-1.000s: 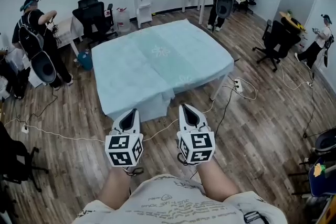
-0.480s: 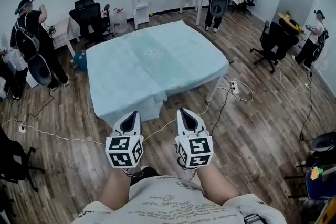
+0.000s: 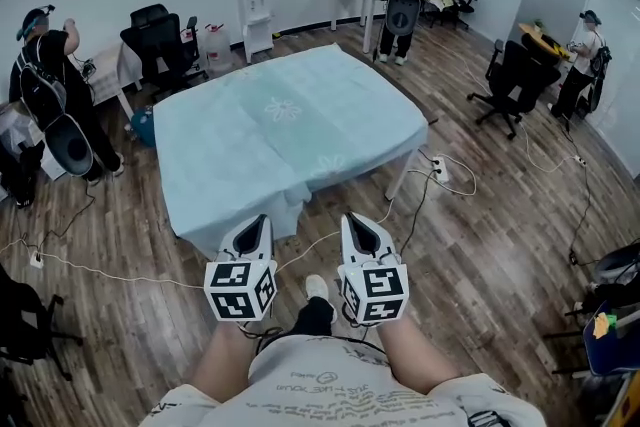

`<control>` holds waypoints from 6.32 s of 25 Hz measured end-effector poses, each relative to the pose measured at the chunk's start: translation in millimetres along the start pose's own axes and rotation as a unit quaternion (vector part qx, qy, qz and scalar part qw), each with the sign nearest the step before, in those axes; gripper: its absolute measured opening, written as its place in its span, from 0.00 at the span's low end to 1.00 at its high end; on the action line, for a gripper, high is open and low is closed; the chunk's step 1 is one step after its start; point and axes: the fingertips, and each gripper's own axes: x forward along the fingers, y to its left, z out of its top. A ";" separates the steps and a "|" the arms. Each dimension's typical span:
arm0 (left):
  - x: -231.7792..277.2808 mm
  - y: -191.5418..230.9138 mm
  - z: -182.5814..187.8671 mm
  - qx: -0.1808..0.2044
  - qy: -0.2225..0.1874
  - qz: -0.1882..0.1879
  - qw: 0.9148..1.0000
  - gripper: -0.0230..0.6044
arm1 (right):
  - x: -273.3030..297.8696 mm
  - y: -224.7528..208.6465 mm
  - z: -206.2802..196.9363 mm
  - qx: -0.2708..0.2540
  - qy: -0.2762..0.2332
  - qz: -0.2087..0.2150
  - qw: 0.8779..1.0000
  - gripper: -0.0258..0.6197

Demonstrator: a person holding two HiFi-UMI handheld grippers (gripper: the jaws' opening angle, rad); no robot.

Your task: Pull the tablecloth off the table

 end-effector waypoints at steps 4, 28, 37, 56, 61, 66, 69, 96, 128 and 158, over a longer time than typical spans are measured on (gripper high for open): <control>18.7 -3.0 3.4 -0.003 -0.001 -0.007 1.000 0.06 | 9.8 -16.6 -0.5 0.018 0.001 -0.005 1.000 0.06; 230.2 66.4 29.6 -0.040 0.029 0.001 0.999 0.06 | 209.8 -111.6 -0.5 0.024 0.039 0.005 0.999 0.06; 317.8 112.8 51.7 -0.043 0.040 0.004 0.998 0.06 | 314.6 -140.7 16.4 0.016 0.041 0.005 0.999 0.06; 370.9 185.4 53.6 -0.074 0.039 0.068 0.994 0.06 | 422.1 -193.1 18.7 0.008 0.052 0.001 0.999 0.06; 385.3 208.2 48.3 -0.085 0.042 0.110 0.989 0.06 | 460.1 -209.6 15.2 0.003 0.056 0.018 0.998 0.06; 410.9 228.5 47.2 -0.098 0.051 0.152 0.982 0.06 | 508.0 -226.6 10.9 -0.010 0.069 0.044 0.997 0.06; 429.9 237.4 40.9 -0.104 0.064 0.178 0.976 0.06 | 537.2 -241.2 1.8 -0.010 0.087 0.062 0.994 0.06; 522.2 369.1 -131.0 -0.172 0.254 0.390 0.868 0.51 | 775.3 -412.9 -212.3 -0.007 0.351 0.144 0.925 0.41; 529.0 363.2 -130.0 -0.213 0.244 0.384 0.865 0.05 | 793.5 -397.2 -217.6 -0.162 0.376 0.131 0.903 0.07; 488.5 156.3 66.2 -0.064 0.062 0.274 0.957 0.05 | 575.6 -302.9 10.4 -0.082 0.109 0.207 0.969 0.07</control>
